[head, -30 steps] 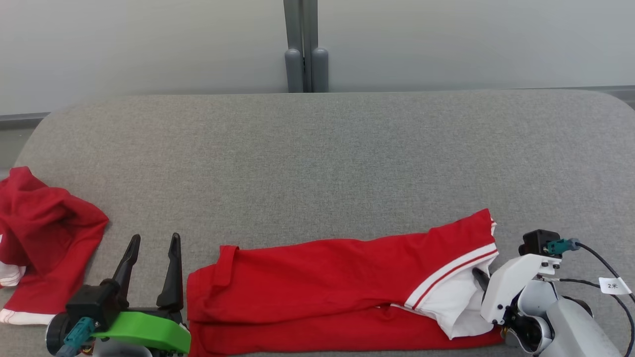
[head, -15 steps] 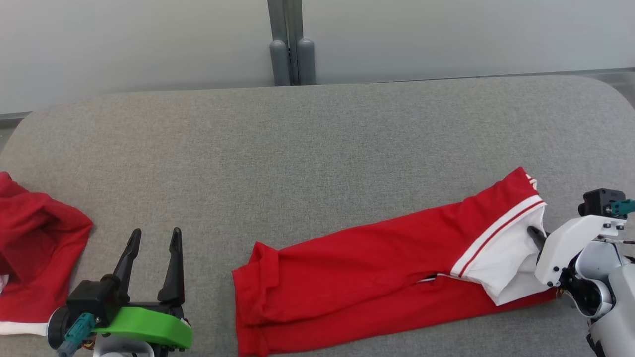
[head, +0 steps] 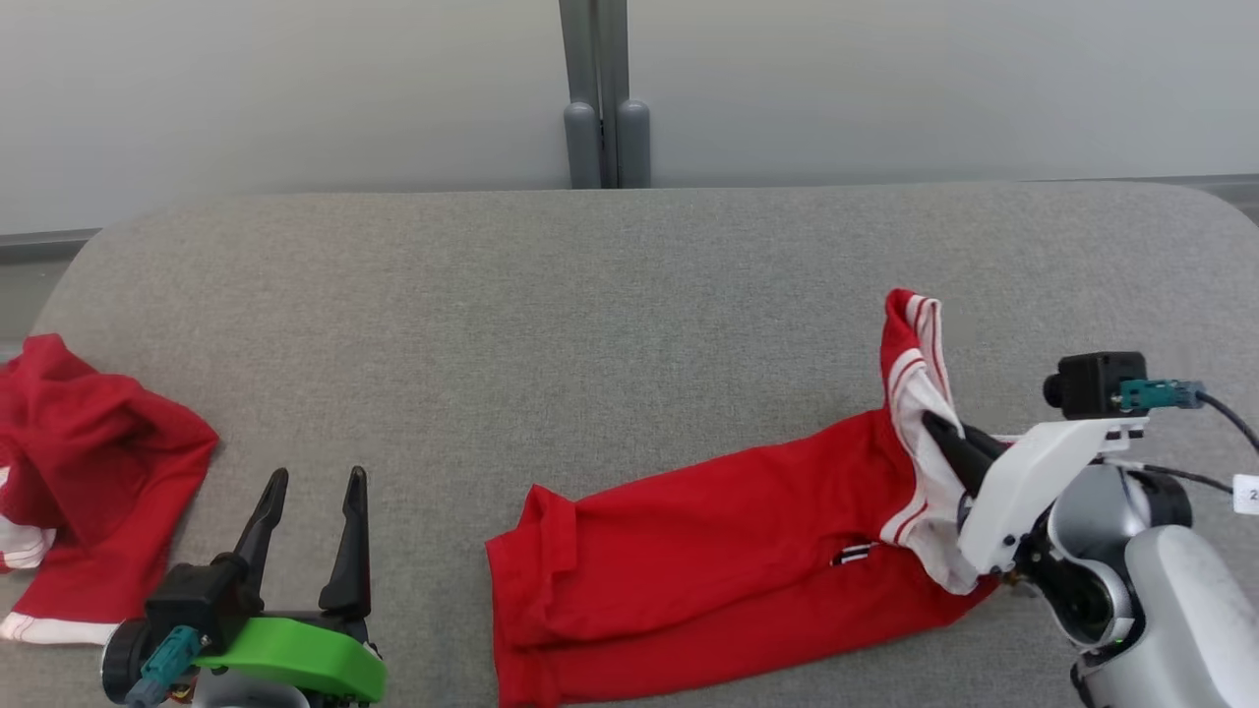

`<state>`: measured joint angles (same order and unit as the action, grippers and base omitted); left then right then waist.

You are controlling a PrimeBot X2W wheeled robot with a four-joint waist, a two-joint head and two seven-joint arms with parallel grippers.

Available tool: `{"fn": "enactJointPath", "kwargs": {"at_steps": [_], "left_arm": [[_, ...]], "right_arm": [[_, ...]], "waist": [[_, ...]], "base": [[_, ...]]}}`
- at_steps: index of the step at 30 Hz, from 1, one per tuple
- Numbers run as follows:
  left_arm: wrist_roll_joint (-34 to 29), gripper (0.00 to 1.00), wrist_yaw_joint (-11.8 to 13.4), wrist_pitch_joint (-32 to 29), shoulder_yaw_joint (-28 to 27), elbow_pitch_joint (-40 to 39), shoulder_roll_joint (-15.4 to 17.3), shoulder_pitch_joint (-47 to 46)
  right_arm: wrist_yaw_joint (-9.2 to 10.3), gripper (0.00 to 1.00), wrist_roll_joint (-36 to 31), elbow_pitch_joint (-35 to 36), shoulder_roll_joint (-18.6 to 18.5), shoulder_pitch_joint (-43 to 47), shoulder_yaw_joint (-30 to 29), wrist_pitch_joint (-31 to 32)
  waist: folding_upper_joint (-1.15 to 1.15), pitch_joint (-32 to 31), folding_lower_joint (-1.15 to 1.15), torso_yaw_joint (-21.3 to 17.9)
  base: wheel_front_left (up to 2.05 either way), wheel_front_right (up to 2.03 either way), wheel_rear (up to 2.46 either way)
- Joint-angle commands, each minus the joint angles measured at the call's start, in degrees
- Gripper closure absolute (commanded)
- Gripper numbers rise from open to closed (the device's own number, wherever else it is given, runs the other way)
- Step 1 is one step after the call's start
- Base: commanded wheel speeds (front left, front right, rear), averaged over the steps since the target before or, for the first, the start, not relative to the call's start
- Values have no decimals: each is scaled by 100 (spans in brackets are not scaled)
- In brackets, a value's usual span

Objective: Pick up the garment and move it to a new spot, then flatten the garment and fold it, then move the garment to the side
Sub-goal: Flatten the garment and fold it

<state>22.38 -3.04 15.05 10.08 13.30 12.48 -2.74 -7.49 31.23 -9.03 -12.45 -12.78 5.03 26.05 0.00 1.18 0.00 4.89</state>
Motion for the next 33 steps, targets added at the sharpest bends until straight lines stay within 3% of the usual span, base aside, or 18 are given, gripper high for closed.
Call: {"fn": "enactJointPath", "kwargs": {"at_steps": [1, 6, 10, 21, 30, 31, 32, 33], "left_arm": [[-20, 0, -26, 14, 7, 21, 46, 26], [-27, 0, -64, -19, 89, 80, 66, -49], [-42, 0, -76, -58, 184, 103, 50, -110], [-63, 0, -149, -86, 408, 174, 6, -265], [-48, 0, -146, -31, 478, 255, -77, -321], [-40, 0, -147, -33, 474, 262, -79, -322], [-35, 0, -147, -33, 472, 270, -78, -320], [-31, 0, -141, -29, 468, 276, -75, -313]], "right_arm": [[0, 100, 70, 172, 93, 128, 99, 59], [-1, 100, 256, 598, 441, 346, 567, 190], [-1, 100, 404, 496, 625, 429, 904, 151], [-1, 100, 762, -459, 915, 196, 1442, -343], [-1, 100, 996, -1312, 946, -226, 1813, -773], [-1, 94, 1041, -1396, 950, -268, 1875, -829], [-1, 61, 1089, -1455, 951, -298, 1927, -871], [-1, 10, 1151, -1502, 951, -325, 1994, -917]], "waist": [[0, -84, 0, 136], [0, -122, 0, 452], [0, -129, 0, 782], [0, -118, 0, 1569], [0, -91, 0, 1828], [0, -92, 0, 1840], [0, -97, 0, 1844], [0, -103, 0, 1844]], "base": [[0, 0, 0], [0, 0, 0], [0, 0, 0], [0, 0, 0], [0, 0, 0], [0, 0, 0], [0, 0, 0], [0, 0, 0]]}}
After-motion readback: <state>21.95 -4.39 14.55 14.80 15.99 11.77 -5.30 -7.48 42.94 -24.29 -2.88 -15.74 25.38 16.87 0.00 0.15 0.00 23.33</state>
